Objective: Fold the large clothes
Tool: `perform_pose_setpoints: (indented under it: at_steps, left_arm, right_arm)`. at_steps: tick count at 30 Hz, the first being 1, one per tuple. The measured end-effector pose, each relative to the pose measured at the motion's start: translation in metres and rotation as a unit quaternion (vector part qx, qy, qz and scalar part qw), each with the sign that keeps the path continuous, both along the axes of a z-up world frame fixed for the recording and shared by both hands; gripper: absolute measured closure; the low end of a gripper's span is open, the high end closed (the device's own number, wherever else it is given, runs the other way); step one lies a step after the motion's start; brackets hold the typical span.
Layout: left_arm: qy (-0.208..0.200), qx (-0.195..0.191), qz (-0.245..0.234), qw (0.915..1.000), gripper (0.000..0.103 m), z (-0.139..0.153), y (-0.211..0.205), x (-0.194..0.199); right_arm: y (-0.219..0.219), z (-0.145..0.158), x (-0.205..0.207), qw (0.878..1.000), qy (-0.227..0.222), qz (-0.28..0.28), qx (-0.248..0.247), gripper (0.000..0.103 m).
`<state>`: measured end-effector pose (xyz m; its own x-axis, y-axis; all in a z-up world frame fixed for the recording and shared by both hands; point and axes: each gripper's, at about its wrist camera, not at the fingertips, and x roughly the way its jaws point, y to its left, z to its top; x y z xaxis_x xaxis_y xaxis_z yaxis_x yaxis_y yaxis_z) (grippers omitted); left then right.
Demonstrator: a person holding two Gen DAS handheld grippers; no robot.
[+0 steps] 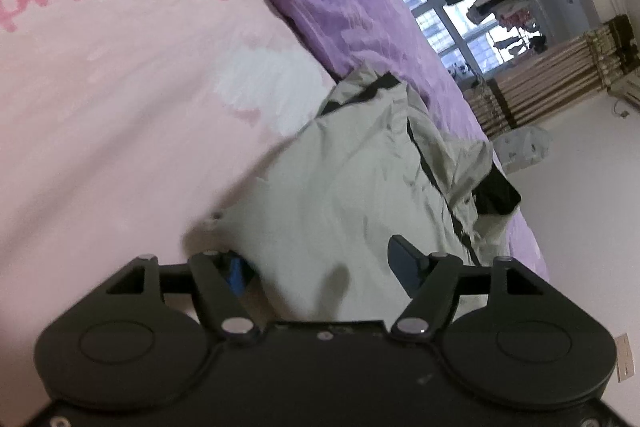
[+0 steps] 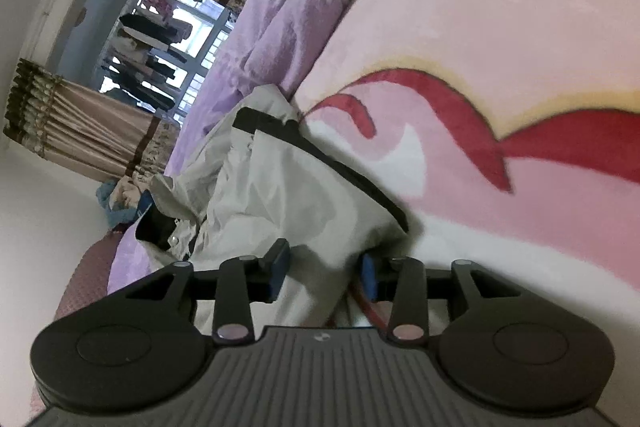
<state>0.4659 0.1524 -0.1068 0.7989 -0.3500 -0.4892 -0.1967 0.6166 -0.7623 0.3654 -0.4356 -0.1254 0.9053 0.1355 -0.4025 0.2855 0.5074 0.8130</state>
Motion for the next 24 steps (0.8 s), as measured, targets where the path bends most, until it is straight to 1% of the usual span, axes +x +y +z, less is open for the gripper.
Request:
perform_pose_setpoints:
  at_steps: [2,3,4,5,6,7,8,9,11,12,14,16,18,21,24]
  left_arm:
    - [0.003,0.005,0.002,1.0,0.033,0.002,-0.001,0.007]
    - [0.009,0.014,0.0,0.9999,0.041,0.005,-0.003,0.01]
    - [0.015,0.027,-0.004,0.9995,0.042,0.008,-0.005,0.011]
    - [0.021,0.042,-0.006,0.9989,0.047,0.012,-0.008,0.011]
    - [0.027,0.06,-0.008,0.9978,0.076,0.013,-0.009,0.01]
    - [0.033,0.076,-0.007,0.9965,0.087,0.014,-0.009,0.01]
    - [0.025,0.071,-0.004,0.9972,0.09,0.015,-0.007,0.007]
    - [0.016,0.061,-0.004,0.998,0.094,0.016,-0.004,0.004]
    - [-0.002,0.049,-0.006,0.9988,0.096,0.025,0.0,-0.003]
    - [-0.009,0.053,-0.01,0.9985,0.097,0.032,0.0,-0.006]
    - [-0.027,0.072,-0.015,0.9969,0.098,0.048,-0.003,-0.015]
    - [-0.047,0.075,-0.025,0.9958,0.099,0.063,-0.001,-0.029]
    - [-0.057,0.081,-0.039,0.9943,0.099,0.071,0.002,-0.051]
    - [-0.049,0.078,-0.053,0.9943,0.099,0.061,0.009,-0.083]
    - [-0.029,0.085,-0.062,0.994,0.099,0.037,0.013,-0.11]
  right_arm:
    - [0.002,0.001,0.005,1.0,-0.001,-0.006,-0.004,0.054]
    - [0.002,0.001,0.005,1.0,-0.001,-0.008,-0.005,0.054]
    - [0.003,0.002,0.007,1.0,0.0,-0.01,-0.006,0.055]
    - [0.003,0.002,0.007,1.0,0.002,-0.012,-0.006,0.064]
    - [0.003,0.003,0.007,1.0,0.01,-0.015,-0.01,0.08]
    - [0.003,0.004,0.007,1.0,0.017,-0.018,-0.018,0.083]
    - [0.002,0.005,0.003,1.0,0.009,-0.017,-0.017,0.09]
    - [0.0,0.005,0.0,1.0,-0.005,-0.016,-0.009,0.092]
    - [0.0,0.012,-0.005,1.0,-0.02,-0.012,-0.009,0.094]
    - [0.001,0.018,-0.008,0.999,-0.027,-0.011,-0.013,0.095]
    - [0.004,0.031,-0.014,0.999,-0.04,-0.003,-0.03,0.095]
    - [0.005,0.043,-0.024,0.998,-0.058,0.006,-0.033,0.095]
    - [0.004,0.051,-0.038,0.997,-0.069,0.012,-0.034,0.095]
    - [-0.002,0.05,-0.063,0.997,-0.065,0.022,-0.041,0.095]
    - [-0.007,0.031,-0.082,0.998,-0.041,0.031,-0.042,0.095]
